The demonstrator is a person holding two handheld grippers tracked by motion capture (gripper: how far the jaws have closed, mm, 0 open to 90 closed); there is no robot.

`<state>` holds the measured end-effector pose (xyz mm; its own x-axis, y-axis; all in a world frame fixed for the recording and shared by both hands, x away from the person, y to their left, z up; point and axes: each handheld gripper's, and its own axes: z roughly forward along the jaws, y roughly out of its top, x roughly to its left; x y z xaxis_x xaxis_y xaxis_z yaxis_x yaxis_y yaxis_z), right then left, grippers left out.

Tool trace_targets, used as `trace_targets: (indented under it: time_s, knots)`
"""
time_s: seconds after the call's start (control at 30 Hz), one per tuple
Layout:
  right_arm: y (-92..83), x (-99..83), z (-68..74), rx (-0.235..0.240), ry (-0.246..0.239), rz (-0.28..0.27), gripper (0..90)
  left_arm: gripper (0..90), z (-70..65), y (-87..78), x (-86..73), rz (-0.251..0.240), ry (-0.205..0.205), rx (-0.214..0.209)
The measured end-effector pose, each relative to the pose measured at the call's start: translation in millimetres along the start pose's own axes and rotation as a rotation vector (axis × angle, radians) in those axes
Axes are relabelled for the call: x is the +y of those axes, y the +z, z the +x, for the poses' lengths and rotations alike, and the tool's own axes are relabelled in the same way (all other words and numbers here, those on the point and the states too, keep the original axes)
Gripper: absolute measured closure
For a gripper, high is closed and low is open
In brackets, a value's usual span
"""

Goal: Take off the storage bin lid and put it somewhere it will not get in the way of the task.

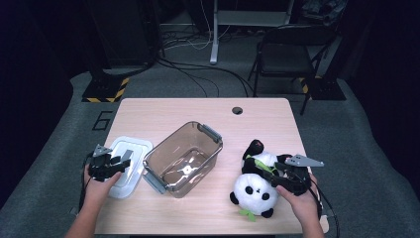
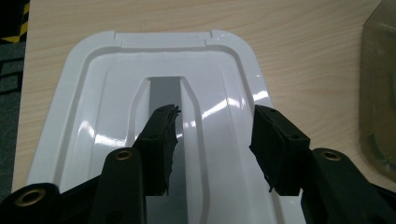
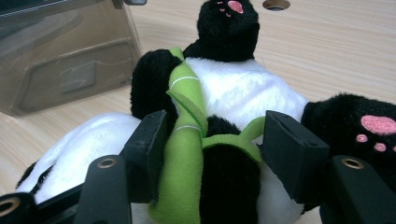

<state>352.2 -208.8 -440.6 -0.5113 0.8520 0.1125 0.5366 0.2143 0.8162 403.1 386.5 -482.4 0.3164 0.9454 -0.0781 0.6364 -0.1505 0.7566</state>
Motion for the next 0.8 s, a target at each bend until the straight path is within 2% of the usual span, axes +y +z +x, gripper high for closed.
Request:
trace_targets:
  time_s: [0.23,0.37,0.4,0.53,0.57,0.6,0.67,0.8]
  knots:
    - [2.3,-6.9,-7.8,0.046,0.005,0.011,39.6,49.7,-2.5,-1.7,1.6,-0.001,0.005,-0.004]
    - [5.0,-8.1,-7.2,0.037,-0.016,0.023,41.3,48.5,-6.5,-8.1,10.6,-0.024,0.044,-0.025]
    - [5.8,-8.0,-6.5,0.032,-0.022,0.029,42.0,48.5,-7.3,-10.3,13.5,-0.043,0.047,-0.028]
    - [8.3,-7.6,-2.9,0.027,-0.064,0.044,46.8,47.8,-9.3,-19.8,22.9,-0.086,0.031,-0.068]
    - [8.9,-7.9,-2.5,0.029,-0.078,0.047,48.4,47.8,-9.4,-22.3,24.9,-0.083,0.036,-0.083]
    - [9.3,-8.3,-2.2,0.029,-0.087,0.051,50.2,47.7,-10.4,-23.5,26.0,-0.101,0.032,-0.103]
    - [10.7,-9.4,-1.9,0.038,-0.086,0.054,52.8,47.0,-11.9,-26.7,29.1,-0.118,0.035,-0.144]
    - [13.0,-9.8,-2.3,0.043,-0.082,0.059,56.0,46.2,-16.1,-32.6,35.9,-0.141,0.055,-0.173]
